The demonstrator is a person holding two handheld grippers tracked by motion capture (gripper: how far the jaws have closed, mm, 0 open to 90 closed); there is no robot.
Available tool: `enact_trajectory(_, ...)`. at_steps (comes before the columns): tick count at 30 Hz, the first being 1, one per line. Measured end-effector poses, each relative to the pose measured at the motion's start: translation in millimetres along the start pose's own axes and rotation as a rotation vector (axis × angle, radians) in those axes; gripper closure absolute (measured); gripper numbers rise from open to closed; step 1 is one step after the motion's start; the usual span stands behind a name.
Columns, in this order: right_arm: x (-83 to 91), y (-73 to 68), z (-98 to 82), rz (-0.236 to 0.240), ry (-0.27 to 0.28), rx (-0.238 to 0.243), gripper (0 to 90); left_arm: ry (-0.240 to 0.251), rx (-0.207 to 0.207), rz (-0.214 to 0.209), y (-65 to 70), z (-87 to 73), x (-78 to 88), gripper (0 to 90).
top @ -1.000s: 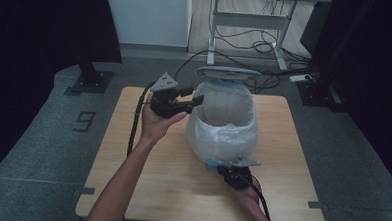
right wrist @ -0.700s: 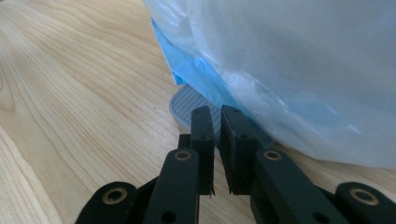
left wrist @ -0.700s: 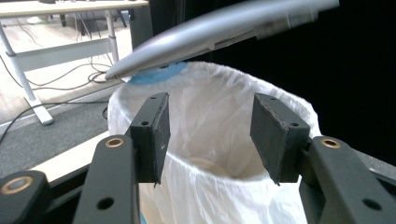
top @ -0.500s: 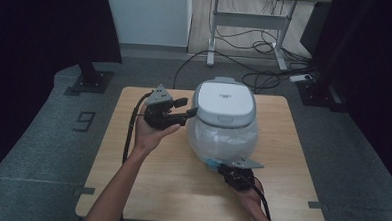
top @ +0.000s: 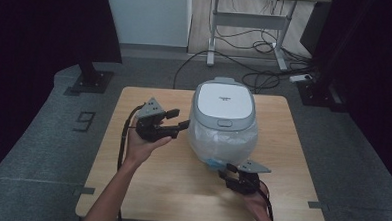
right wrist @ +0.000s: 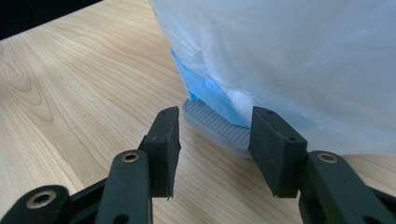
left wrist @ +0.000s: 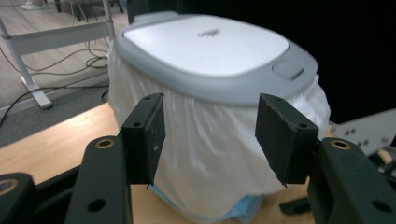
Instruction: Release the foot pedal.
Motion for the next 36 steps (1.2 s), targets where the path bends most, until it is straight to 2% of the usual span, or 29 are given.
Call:
enact_trajectory(11, 18.3, 13.9, 7.0, 0.006, 0.028, -0.046, 49.4, -0.061, 0.008, 0.01, 8.8, -44.9, 11.4, 40.4)
enact_trajectory(20, 38.4, 31.6, 2.2, -0.018, 0.042, -0.059, 49.1, -0.113, 0.042, 0.024, 10.7, -86.7, 15.9, 40.1)
enact_trajectory(26, 45.8, 43.7, -1.2, -0.053, 0.043, -0.07, 48.4, -0.15, 0.072, 0.02, 14.0, -113.5, 15.5, 39.9)
enact_trajectory(30, 45.0, 46.4, -3.4, -0.067, 0.033, -0.066, 47.1, -0.163, 0.077, 0.02, 14.9, -122.1, 15.0, 39.7)
enact_trajectory(36, 43.8, 45.8, -3.9, -0.075, 0.026, -0.039, 45.9, -0.155, 0.084, 0.024, 13.6, -122.8, 16.6, 39.6)
Point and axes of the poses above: each handheld gripper's, and its own axes: x roughly backward along the jaws, z roughly out of its top, y roughly to its right, the point moved 3 cm from there along -x, roughly forward along the jaws, and after that the axes turned 10 degrees about y, right-handed, at the moved point
